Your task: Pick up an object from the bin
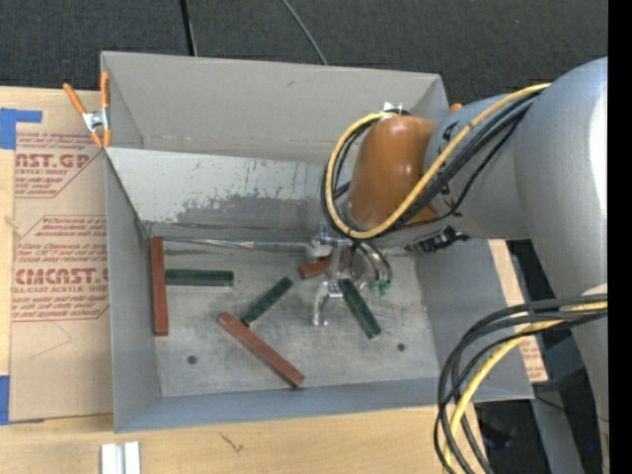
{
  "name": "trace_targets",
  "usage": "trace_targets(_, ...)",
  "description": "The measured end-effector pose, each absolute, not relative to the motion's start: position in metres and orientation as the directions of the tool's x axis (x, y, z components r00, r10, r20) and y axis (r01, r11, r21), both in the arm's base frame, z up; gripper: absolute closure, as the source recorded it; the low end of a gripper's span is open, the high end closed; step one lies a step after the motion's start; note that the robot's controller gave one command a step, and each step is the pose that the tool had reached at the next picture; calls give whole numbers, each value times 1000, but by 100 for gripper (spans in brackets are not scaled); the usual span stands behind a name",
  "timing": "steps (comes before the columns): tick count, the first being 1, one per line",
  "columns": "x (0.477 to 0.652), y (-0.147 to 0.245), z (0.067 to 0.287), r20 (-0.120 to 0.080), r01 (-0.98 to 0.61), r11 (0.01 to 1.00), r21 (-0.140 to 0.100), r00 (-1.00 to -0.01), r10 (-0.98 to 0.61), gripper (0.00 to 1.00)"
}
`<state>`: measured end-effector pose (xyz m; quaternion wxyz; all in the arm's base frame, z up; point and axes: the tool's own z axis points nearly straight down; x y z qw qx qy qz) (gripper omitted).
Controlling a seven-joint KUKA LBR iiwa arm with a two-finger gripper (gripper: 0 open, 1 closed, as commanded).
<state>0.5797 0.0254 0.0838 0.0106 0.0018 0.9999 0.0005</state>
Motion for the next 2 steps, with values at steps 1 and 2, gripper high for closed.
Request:
trace_targets(1, 584, 29, 74, -27, -55, 998, -1, -998, -55, 0)
trace_targets(2, 575, 122, 77, -19, -277, 961, -4, -961, -277, 100)
